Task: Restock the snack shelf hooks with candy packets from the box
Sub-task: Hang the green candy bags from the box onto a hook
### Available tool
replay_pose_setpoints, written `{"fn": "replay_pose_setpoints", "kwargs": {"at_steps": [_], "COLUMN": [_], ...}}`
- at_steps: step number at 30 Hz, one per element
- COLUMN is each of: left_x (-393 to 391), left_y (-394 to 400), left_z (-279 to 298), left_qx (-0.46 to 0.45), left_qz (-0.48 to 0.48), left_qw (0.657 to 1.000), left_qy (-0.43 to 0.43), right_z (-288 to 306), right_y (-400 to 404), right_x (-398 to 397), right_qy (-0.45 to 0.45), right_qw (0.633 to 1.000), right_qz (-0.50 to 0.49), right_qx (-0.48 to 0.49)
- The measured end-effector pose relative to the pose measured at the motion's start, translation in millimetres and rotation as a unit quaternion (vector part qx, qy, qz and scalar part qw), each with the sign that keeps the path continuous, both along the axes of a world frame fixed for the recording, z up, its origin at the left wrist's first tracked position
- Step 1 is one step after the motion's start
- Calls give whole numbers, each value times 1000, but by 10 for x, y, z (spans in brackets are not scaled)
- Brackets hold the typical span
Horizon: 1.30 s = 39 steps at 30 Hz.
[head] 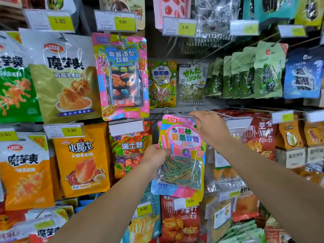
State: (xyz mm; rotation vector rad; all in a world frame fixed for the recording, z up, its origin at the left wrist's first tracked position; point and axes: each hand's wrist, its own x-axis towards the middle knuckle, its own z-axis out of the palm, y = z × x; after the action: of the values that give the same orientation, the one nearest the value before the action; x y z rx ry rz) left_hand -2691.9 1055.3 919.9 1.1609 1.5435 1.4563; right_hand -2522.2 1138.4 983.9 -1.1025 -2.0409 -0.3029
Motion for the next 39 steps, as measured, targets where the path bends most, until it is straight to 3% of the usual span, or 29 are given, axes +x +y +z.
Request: {"fn": "replay_pose_setpoints", "kwargs": {"at_steps": [39], "left_x": [206], "left_y": [-382], "left_z": [277], "left_qx": [-44], "left_qz": [28], "left_qw": [999], "left_qy": [-4], "right_z": [46], "right_y": [-16], "right_x": [31], "right_qy": [-32], "right_qw": [999], "right_qz": [-29], "right_qx": [-25]}}
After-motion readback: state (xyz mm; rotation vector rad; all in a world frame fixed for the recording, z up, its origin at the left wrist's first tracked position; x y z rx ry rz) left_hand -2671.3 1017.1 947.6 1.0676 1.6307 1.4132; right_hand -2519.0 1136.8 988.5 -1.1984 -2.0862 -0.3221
